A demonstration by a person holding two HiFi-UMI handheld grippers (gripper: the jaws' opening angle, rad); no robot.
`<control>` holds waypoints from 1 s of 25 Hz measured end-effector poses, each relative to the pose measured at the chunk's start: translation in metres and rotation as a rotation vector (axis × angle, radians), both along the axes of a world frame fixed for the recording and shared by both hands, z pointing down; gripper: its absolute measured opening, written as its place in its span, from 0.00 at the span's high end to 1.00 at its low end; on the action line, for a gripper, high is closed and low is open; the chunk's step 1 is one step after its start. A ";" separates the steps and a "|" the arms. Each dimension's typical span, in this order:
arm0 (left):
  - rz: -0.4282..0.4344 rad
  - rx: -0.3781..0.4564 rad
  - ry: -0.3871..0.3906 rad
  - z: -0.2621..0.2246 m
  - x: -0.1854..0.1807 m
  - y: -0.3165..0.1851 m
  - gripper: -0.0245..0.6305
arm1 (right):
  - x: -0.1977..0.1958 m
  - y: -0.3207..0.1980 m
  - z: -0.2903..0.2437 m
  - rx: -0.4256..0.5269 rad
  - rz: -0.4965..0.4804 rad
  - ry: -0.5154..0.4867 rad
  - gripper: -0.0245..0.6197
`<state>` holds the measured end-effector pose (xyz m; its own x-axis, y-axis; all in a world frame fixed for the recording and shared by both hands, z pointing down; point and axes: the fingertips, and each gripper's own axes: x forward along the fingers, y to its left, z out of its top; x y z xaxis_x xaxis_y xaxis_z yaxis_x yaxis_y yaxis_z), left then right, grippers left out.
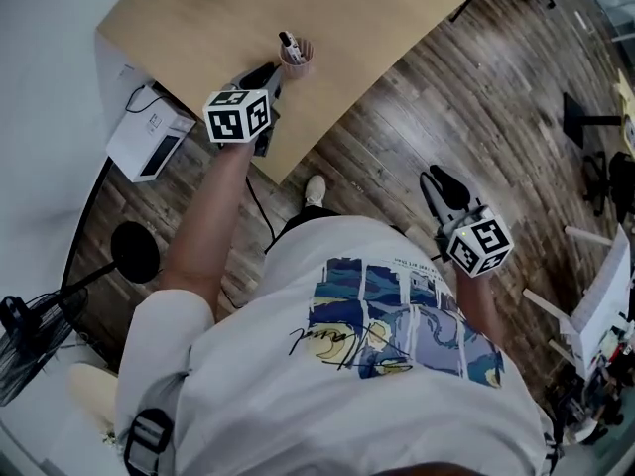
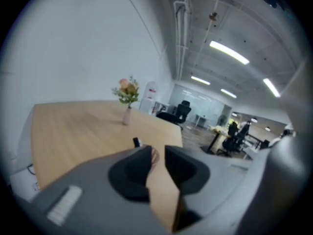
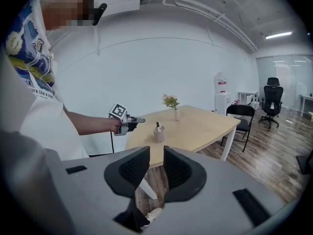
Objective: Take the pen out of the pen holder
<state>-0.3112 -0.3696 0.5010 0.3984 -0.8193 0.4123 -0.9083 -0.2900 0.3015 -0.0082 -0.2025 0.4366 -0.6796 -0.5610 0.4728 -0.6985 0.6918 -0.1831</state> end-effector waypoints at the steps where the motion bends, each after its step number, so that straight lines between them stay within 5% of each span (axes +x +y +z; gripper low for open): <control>1: 0.002 -0.007 0.004 0.005 -0.002 -0.010 0.82 | 0.003 0.000 0.000 -0.002 0.018 0.007 0.83; 14: -0.040 -0.087 0.021 0.056 -0.014 -0.098 0.73 | 0.051 0.017 0.004 -0.041 0.261 0.048 0.83; 25: -0.043 -0.124 -0.004 0.075 -0.015 -0.113 0.82 | 0.057 0.024 0.009 -0.060 0.314 0.044 0.83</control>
<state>-0.3259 -0.4824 0.5757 0.3626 -0.7779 0.5132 -0.9202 -0.2117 0.3294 0.0489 -0.1788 0.4454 -0.4563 -0.7101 0.5363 -0.8841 0.4303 -0.1823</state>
